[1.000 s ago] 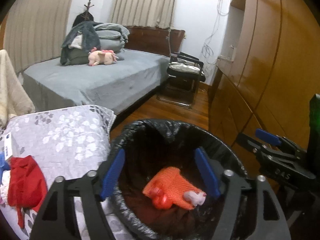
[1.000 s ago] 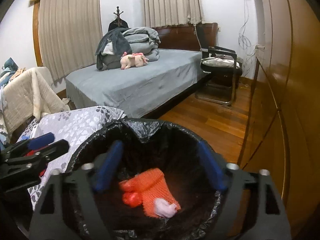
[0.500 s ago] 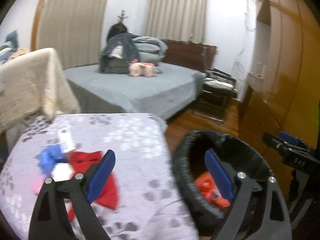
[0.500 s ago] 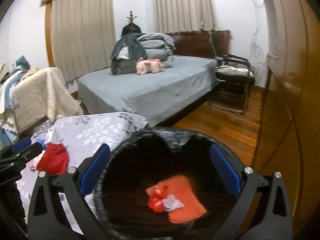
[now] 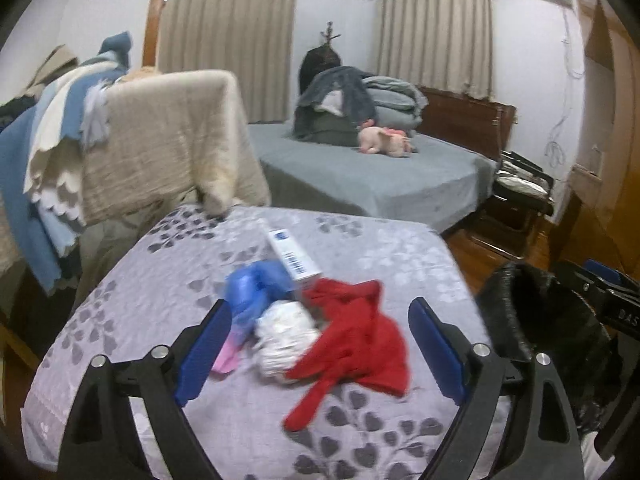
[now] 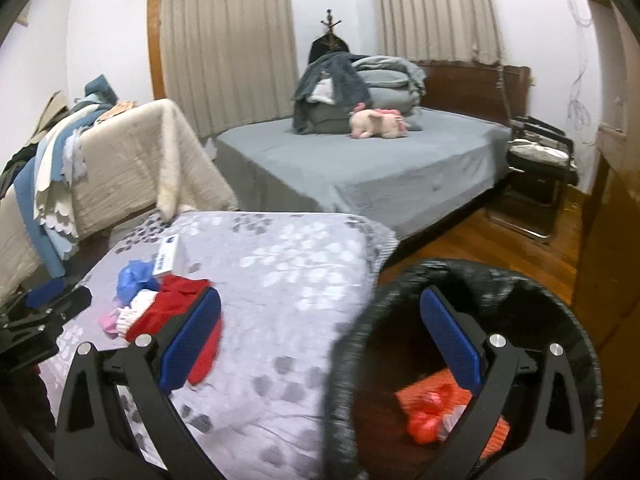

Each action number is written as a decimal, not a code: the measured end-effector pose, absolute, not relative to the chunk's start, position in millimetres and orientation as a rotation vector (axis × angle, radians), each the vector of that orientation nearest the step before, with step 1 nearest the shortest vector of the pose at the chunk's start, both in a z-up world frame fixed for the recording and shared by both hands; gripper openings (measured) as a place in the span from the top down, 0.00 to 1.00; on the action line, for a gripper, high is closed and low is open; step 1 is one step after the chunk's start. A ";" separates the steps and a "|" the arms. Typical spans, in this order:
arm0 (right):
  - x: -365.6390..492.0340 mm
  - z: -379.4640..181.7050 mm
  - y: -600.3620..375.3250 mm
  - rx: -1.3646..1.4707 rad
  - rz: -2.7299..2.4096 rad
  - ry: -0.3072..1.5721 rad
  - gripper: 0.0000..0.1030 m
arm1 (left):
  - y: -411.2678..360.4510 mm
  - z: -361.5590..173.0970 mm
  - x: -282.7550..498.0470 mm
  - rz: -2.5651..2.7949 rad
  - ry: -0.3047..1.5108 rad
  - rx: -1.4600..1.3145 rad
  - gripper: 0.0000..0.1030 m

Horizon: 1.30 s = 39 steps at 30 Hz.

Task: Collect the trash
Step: 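Return both tools to the table and close the right tool on the red cloth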

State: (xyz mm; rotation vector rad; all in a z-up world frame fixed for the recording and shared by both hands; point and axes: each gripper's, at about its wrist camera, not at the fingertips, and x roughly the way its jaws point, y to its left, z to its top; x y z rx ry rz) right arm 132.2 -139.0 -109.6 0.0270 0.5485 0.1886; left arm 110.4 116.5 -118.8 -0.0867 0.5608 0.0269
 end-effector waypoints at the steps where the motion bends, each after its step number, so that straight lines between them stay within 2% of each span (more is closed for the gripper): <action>1: 136.2 -112.5 -129.8 0.026 0.201 0.553 0.05 | 120.3 -121.2 110.9 0.035 0.564 -0.090 0.17; 14: 166.3 -153.8 -50.6 -0.027 0.314 0.618 0.06 | 162.5 -153.3 118.0 0.109 0.606 -0.100 0.24; 17: 171.5 -162.0 -36.4 -0.042 0.342 0.634 0.09 | 171.4 -157.5 119.0 0.121 0.610 -0.104 0.24; 19: 175.6 -170.1 -26.2 -0.055 0.359 0.656 0.18 | 174.6 -158.9 119.6 0.124 0.613 -0.106 0.25; 27: 188.1 -194.4 -7.9 -0.076 0.394 0.730 0.33 | 180.0 -165.1 120.7 0.122 0.622 -0.112 0.25; 29: 190.1 -198.3 -6.1 -0.077 0.403 0.744 0.44 | 180.5 -166.4 121.2 0.119 0.623 -0.115 0.25; 31: 192.3 -201.6 -6.3 -0.066 0.442 0.771 0.67 | 180.1 -167.7 122.3 0.114 0.627 -0.115 0.25; 32: 192.9 -202.6 -7.4 -0.060 0.462 0.783 0.74 | 179.9 -168.0 123.3 0.111 0.629 -0.115 0.25; 33: 193.6 -203.7 -8.0 -0.051 0.481 0.799 0.85 | 179.1 -168.6 124.3 0.108 0.630 -0.116 0.25; 34: 193.4 -204.0 -8.9 -0.045 0.487 0.805 0.91 | 178.2 -169.2 125.2 0.104 0.632 -0.116 0.25; 36: 190.9 -202.2 -10.9 -0.041 0.491 0.801 0.96 | 175.2 -170.0 126.5 0.095 0.634 -0.116 0.25; 39: 186.3 -195.6 -16.2 -0.031 0.489 0.786 0.96 | 170.0 -169.3 127.7 0.083 0.635 -0.111 0.25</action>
